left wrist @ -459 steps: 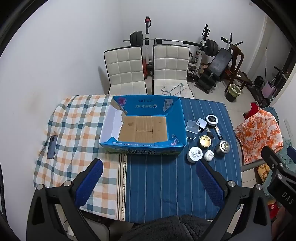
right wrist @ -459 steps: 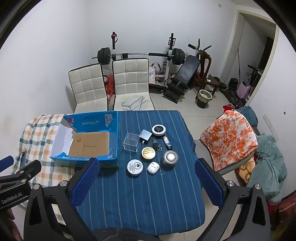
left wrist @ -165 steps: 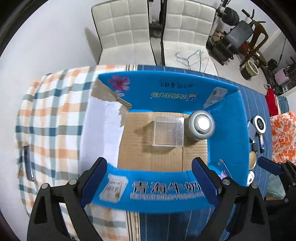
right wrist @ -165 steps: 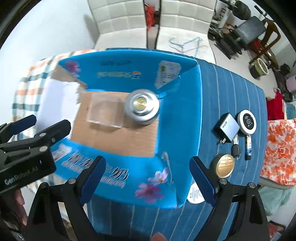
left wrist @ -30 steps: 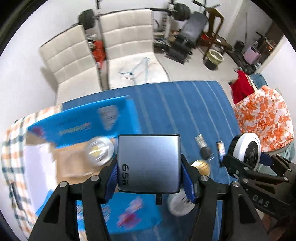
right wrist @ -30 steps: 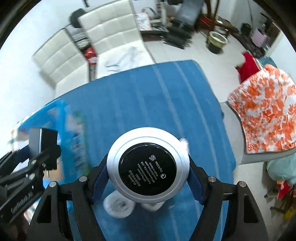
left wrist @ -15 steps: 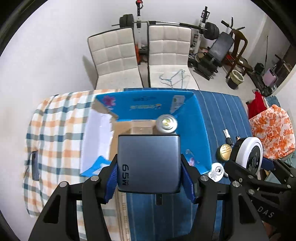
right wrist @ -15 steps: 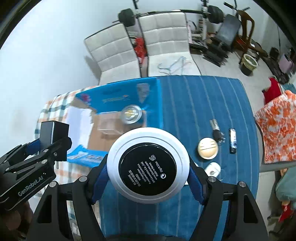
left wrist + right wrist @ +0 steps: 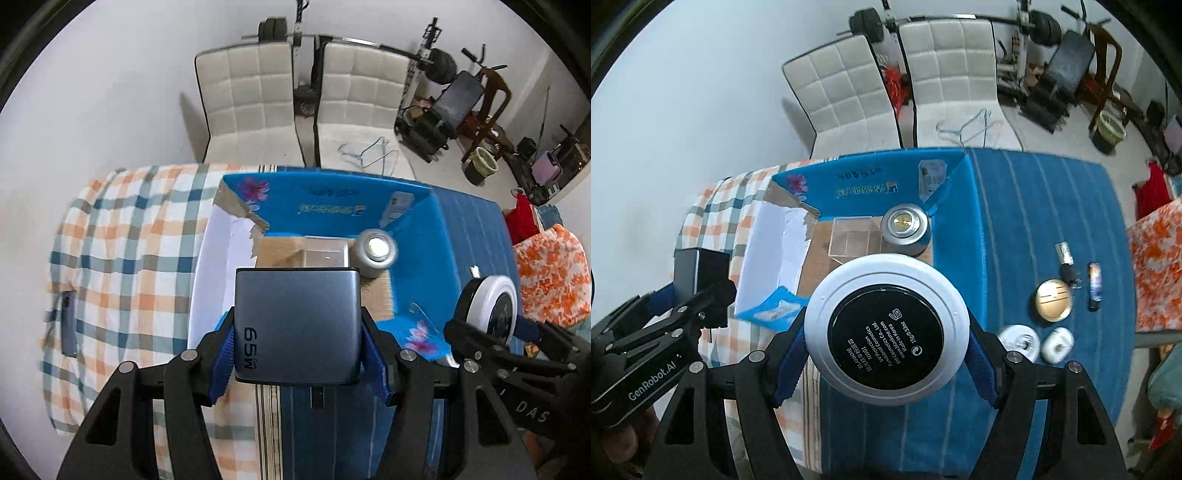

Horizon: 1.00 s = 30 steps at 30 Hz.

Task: Organize rigid objects
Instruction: 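Lower the charger and white compact into the blue box and open both tools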

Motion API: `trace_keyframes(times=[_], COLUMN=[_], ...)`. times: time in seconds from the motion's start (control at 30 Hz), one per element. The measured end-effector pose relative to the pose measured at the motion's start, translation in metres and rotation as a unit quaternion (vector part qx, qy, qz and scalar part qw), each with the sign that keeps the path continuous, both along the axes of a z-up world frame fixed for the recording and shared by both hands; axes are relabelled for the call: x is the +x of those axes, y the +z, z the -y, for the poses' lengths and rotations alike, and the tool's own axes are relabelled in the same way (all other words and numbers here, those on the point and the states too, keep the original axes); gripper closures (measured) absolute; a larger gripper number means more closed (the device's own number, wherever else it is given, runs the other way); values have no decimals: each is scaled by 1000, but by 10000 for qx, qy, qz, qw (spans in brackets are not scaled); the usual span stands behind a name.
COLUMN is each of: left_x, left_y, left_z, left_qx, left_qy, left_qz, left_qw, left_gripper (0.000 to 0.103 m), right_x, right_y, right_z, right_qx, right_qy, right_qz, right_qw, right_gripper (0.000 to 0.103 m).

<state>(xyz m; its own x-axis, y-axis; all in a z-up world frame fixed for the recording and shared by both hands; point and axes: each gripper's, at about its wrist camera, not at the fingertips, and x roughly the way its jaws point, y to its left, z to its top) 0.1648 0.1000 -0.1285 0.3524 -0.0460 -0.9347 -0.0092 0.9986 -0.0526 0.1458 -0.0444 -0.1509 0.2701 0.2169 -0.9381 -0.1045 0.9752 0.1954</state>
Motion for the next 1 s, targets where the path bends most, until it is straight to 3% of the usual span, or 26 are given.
trace_keyframes(times=[0.27,0.5,0.73,0.87,1.0], left_x=[76,121,133,133,133], left_y=[-88,-153,-171,-172,-162], left_z=[-17,-28,-28,-29,-34], left_qx=[180,327,180,38,-55], left_qy=[-78,-91,-112,-115,-136], left_qz=[-668,-1314,-1526,-1662,-1560], left_qw=[9976,9908,9881,9860,9876], left_gripper=[46,46,46,46,39], right_x=[65,95,112,120,121], right_y=[-107,-161,-177,-182,-192], right_z=[-14,-27,-33,-33,-29], right_qx=[-190,-474,-656,-583,-569], right_qy=[-333,-416,-425,-431,-478], right_qz=[-882,-1228,-1299,-1426,-1589], right_qw=[9954,9904,9884,9871,9845], right_gripper=[26,26,25,25,25])
